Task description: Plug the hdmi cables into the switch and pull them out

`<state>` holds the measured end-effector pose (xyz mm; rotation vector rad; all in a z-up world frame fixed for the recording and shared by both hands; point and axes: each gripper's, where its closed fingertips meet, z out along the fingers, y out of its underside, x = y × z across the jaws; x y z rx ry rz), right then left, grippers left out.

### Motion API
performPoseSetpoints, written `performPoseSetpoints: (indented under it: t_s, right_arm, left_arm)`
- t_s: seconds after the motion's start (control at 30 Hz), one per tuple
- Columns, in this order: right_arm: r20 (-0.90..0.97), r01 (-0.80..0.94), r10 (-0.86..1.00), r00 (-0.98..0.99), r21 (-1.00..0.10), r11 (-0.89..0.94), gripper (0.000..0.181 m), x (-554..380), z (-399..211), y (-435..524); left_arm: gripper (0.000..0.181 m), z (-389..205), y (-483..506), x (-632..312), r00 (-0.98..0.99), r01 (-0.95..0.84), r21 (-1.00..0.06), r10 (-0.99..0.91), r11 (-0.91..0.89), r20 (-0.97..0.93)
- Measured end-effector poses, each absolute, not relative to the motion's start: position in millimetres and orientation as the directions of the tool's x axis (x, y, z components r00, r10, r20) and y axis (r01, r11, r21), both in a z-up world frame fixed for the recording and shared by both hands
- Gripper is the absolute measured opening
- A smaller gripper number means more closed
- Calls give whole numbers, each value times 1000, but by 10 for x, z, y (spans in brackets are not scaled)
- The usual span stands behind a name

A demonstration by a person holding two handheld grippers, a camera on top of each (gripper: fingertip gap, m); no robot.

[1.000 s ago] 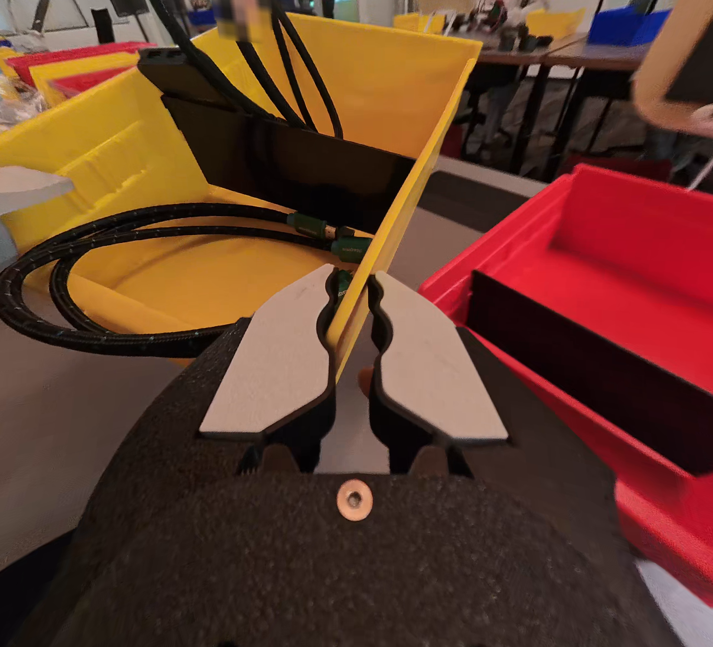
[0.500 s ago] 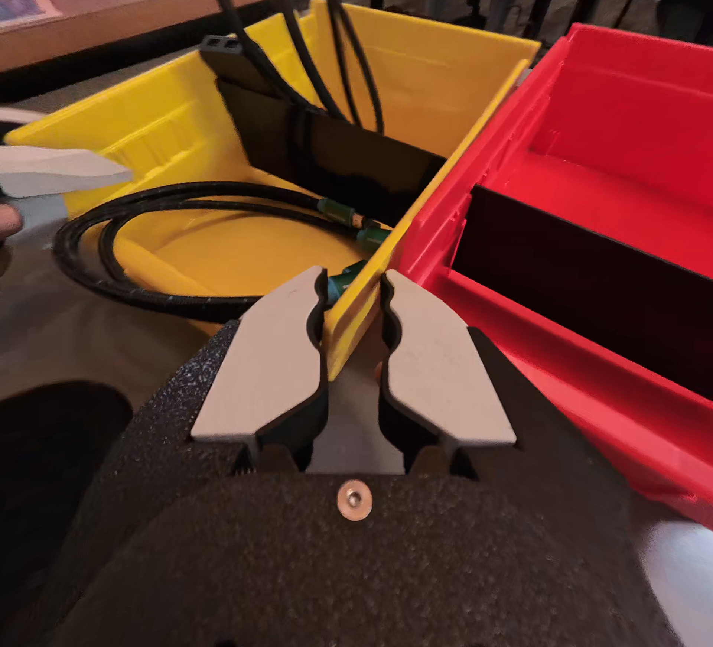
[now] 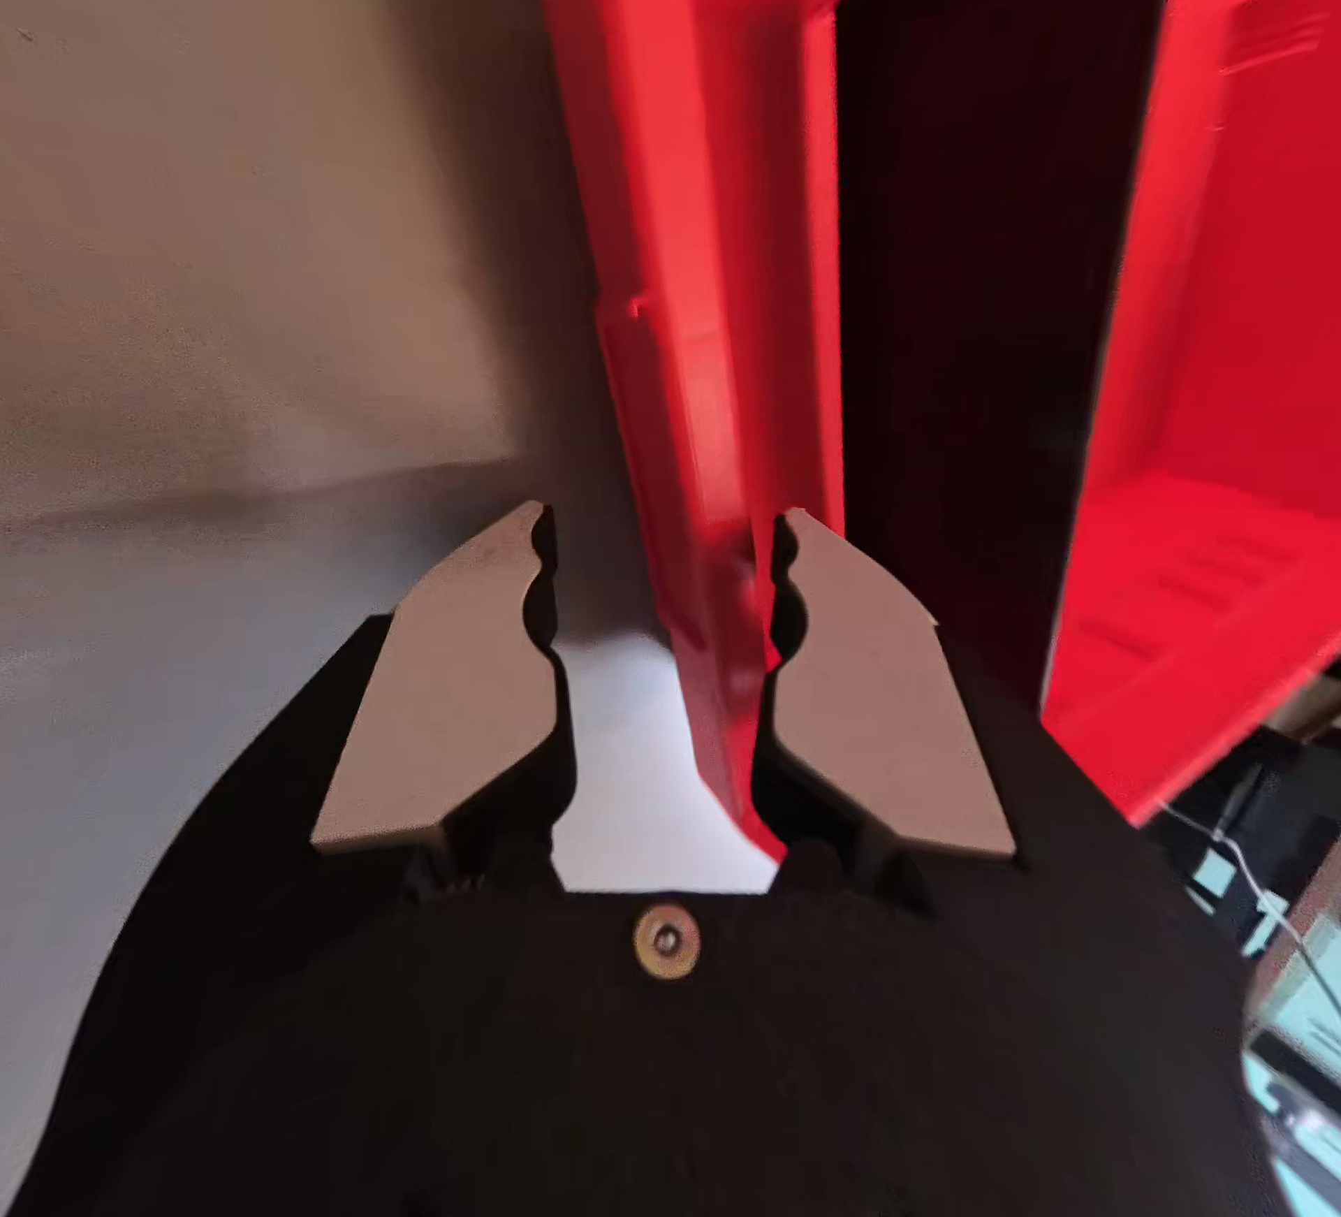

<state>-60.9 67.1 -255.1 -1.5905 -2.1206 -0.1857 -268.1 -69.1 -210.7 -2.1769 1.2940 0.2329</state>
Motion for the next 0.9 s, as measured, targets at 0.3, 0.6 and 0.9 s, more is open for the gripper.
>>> performPoseSetpoints:
  t_s: [0.3,0.6,0.9]
  right_arm:
    - [470,950,869,-152,-174,260,32,-424,-2631,682]
    - [486,981,873,49,-189,50,32,587,-2611,443]
    - [518,975,829,212,-173,-142,32,1169,-2630,855]
  left_arm:
    - [27,-2606,-515,-2559,438,-898,-191,-844,-396,-310]
    - [29,-2602,-434,-2535,618,-785,-315,-707,-533,-345]
    - [28,-2600,-183,-2714,689,-725,-354,-636,-591,-349]
